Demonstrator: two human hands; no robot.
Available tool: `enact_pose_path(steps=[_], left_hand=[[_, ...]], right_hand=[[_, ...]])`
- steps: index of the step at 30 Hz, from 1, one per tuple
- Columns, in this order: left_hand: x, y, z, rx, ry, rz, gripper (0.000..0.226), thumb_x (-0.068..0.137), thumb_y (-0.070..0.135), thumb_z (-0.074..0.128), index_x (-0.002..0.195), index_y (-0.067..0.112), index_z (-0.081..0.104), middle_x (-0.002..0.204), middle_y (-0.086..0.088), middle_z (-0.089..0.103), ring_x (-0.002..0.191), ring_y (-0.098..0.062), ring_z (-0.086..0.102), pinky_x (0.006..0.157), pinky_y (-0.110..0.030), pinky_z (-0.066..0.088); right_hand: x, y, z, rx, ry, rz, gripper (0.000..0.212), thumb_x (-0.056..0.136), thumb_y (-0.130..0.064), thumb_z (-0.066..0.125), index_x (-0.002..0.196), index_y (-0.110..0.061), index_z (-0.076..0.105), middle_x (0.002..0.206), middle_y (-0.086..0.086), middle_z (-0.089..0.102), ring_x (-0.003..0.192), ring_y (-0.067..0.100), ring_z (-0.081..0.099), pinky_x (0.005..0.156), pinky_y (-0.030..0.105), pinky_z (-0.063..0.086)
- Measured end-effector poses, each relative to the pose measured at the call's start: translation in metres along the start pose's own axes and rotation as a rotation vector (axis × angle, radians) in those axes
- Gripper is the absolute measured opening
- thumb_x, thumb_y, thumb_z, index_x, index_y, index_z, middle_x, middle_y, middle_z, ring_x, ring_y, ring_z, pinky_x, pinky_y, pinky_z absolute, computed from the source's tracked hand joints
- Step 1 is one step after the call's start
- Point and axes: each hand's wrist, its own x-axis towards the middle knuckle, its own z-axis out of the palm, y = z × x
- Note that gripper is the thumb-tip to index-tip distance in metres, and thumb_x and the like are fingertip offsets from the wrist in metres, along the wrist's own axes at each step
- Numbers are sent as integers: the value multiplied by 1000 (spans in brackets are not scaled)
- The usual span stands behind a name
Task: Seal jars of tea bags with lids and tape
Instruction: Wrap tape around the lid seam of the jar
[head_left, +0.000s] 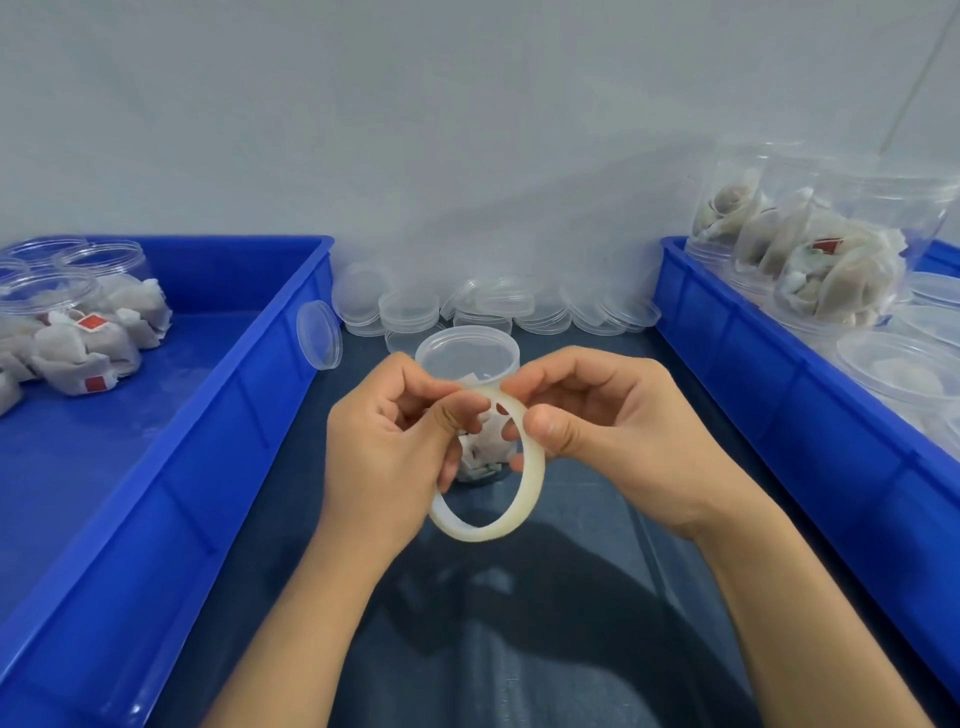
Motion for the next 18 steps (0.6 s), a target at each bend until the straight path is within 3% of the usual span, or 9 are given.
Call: enact_pose_path(steps=[5, 8, 12, 18], left_hand=[[0, 2, 3, 25, -15, -42, 21, 77, 38, 79, 67, 29, 64, 66, -18, 71, 37, -15, 48, 39, -23, 40], [0, 0, 2, 42, -7, -51, 25, 83, 29, 81, 65, 31, 64, 66, -15, 72, 37, -15, 48, 38, -24, 40], [-1, -3, 1, 68, -17, -56, 35, 91, 10, 80, 66, 29, 64, 65, -16, 71, 37, -14, 46, 38, -24, 39], [-3, -3, 3, 74, -20, -81, 26, 88, 16, 81, 69, 23, 65, 63, -14, 69, 38, -14, 46, 38, -25, 40]], right_hand=[[0, 4, -3, -57, -23, 17, 35, 83, -18, 77, 109, 3, 69, 102, 25, 75, 97, 46, 71, 90, 58, 61], [1, 7, -2, -50, -23, 25, 41, 80, -28, 79, 108, 1, 70, 102, 27, 73, 98, 50, 69, 91, 64, 58], [2, 10, -3, -87, -16, 24, 25, 83, -14, 79, 104, -2, 72, 97, 25, 74, 93, 47, 71, 89, 56, 61], [2, 8, -5, -112, -31, 33, 16, 84, -9, 80, 93, -1, 70, 88, 15, 74, 84, 34, 72, 81, 35, 61]])
